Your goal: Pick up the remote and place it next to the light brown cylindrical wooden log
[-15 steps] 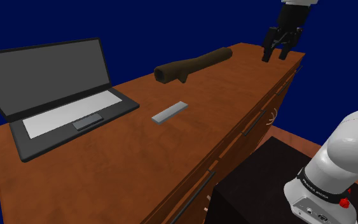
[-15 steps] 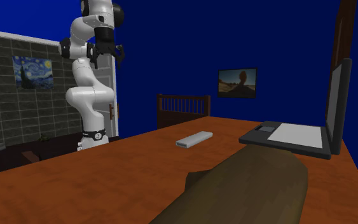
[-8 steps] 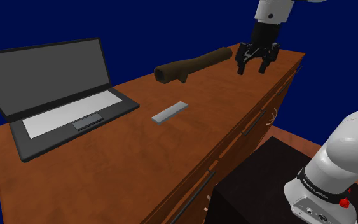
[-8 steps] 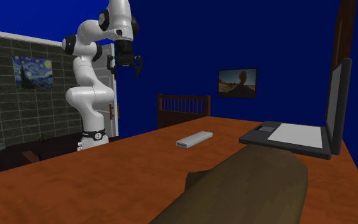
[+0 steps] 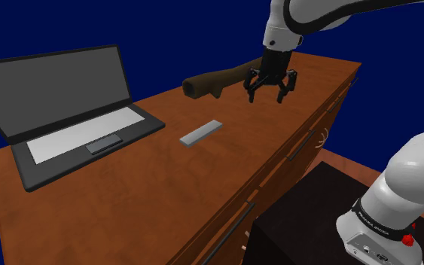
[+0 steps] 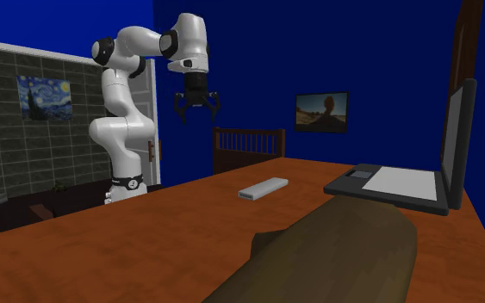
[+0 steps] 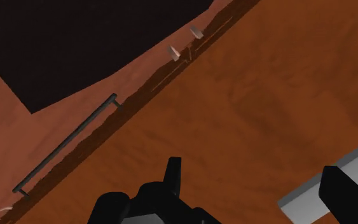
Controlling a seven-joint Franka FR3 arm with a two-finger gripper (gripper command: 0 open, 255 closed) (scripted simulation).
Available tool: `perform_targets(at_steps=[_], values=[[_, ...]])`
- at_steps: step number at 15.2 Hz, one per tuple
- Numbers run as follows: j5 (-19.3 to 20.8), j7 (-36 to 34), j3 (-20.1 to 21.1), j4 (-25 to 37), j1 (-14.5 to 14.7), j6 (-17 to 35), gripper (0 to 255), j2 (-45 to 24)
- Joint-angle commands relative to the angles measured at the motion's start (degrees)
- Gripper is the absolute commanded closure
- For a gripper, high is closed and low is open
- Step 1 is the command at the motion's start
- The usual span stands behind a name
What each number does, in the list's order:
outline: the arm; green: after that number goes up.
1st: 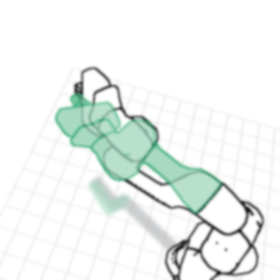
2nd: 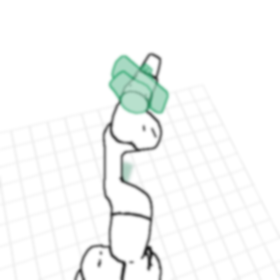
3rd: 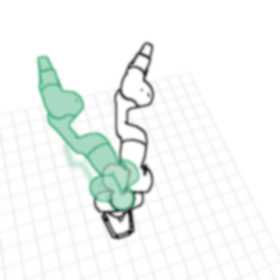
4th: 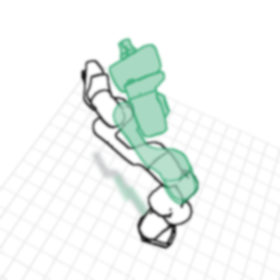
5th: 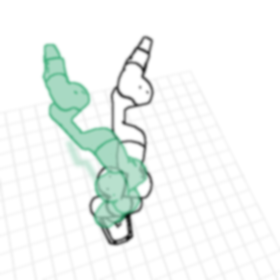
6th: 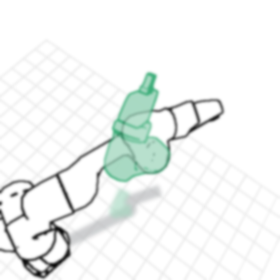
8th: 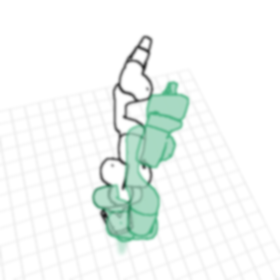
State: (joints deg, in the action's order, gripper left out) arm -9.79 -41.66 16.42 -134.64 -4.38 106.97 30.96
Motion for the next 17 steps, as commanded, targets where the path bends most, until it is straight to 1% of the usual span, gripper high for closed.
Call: perform_targets(at_steps=[1,3,6,10,13,17], values=[[-0.3,-5.2,2.6,1.0,-0.7,3.0,0,-3.9],[0.1,-10.1,5.0,2.6,-1.6,5.6,0,-8.0],[1.7,-17.9,8.3,5.7,-2.9,9.0,0,-14.7],[5.8,-28.8,11.7,11.1,-4.1,12.7,0,-24.5],[10.1,-37.2,12.9,15.9,-4.2,14.5,0,-32.3],[16.0,-47.6,12.4,23.6,-2.4,15.5,0,-42.7]])
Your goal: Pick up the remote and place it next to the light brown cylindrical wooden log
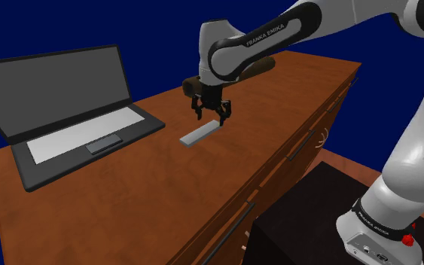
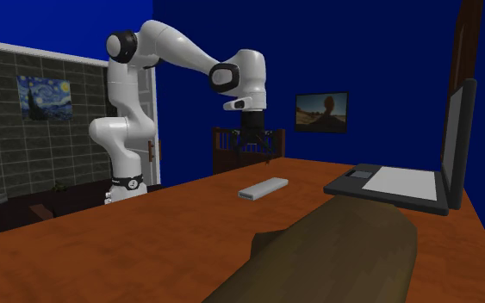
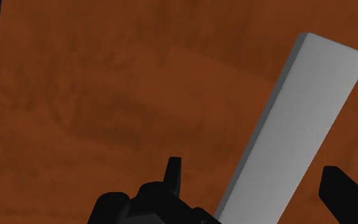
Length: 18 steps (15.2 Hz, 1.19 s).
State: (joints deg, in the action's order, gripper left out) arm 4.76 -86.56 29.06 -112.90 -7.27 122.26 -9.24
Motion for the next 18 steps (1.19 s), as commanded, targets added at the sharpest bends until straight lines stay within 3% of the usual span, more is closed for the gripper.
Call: perform_targets(at_steps=[1,4,11,18], values=[[2.7,-5.1,-0.7,4.0,1.1,0.2,0,-5.0],[5.1,-9.9,-2.1,9.1,2.9,0.0,0,-10.6],[6.9,-11.0,-3.0,7.1,3.6,4.7,0,-13.6],[6.9,-11.0,-3.0,7.2,3.6,4.7,0,-13.6]])
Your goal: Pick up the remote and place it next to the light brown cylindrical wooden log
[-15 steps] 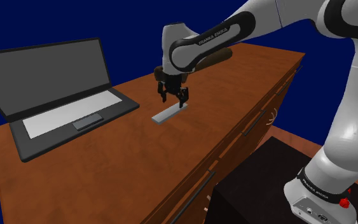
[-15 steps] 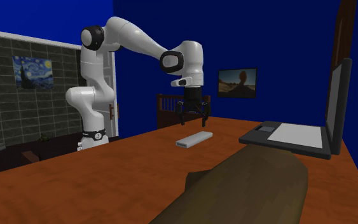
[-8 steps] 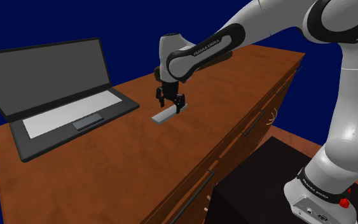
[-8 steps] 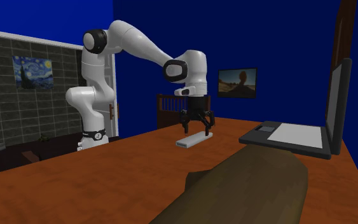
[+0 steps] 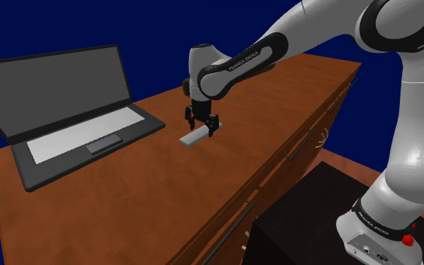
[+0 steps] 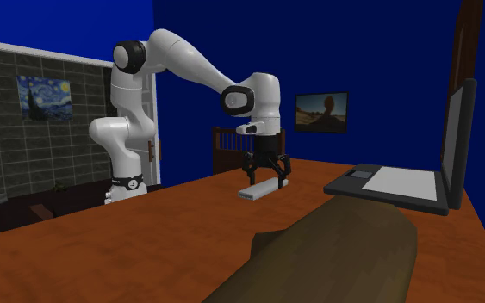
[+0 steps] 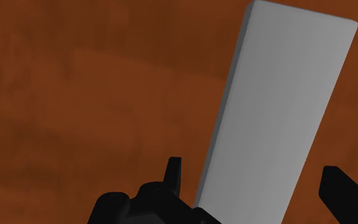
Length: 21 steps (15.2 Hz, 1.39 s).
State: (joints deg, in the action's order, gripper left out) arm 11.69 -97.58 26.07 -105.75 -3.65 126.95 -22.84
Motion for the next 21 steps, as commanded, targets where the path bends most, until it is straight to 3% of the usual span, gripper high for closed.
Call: perform_targets(at_steps=[1,2,11,21], values=[[0.0,0.0,0.0,0.0,0.0,0.0,0,0.0],[0.0,0.0,0.0,0.0,0.0,0.0,255,0.0],[0.0,0.0,0.0,0.0,0.0,0.0,255,0.0],[-2.2,1.4,1.0,3.0,-0.7,-6.3,255,3.7]])
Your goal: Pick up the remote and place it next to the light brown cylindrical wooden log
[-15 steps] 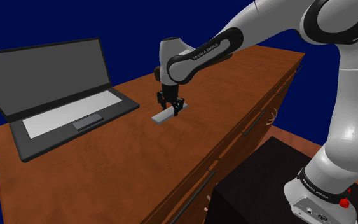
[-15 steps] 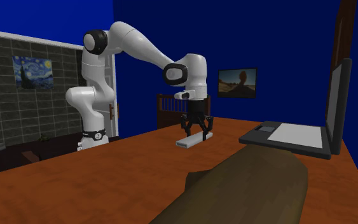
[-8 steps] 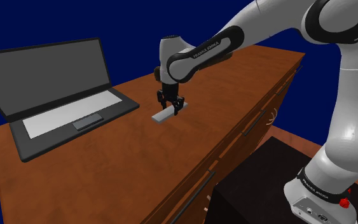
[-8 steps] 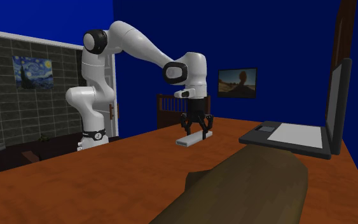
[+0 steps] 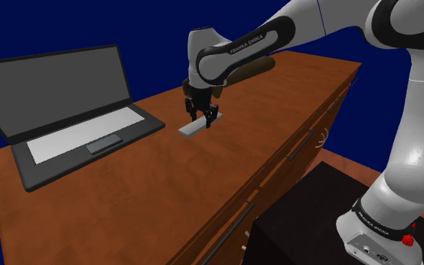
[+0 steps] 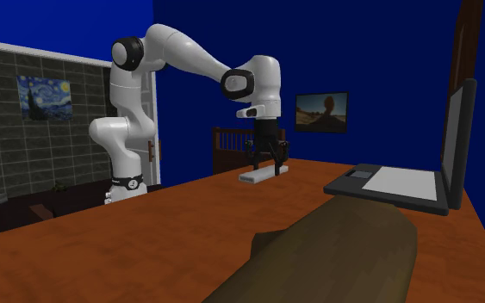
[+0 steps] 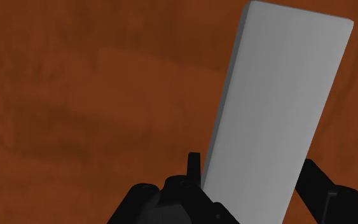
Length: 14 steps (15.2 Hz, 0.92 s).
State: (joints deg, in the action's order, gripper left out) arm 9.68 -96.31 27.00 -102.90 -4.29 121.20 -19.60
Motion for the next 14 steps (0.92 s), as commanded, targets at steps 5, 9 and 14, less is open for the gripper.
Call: perform_targets(at_steps=[5,9,14], values=[[-1.1,0.7,0.5,2.2,-0.3,-3.9,255,1.9],[-1.7,1.1,0.7,4.1,-0.4,-6.6,255,2.8],[-2.3,1.4,0.9,6.8,-0.4,-10.1,255,3.8]])
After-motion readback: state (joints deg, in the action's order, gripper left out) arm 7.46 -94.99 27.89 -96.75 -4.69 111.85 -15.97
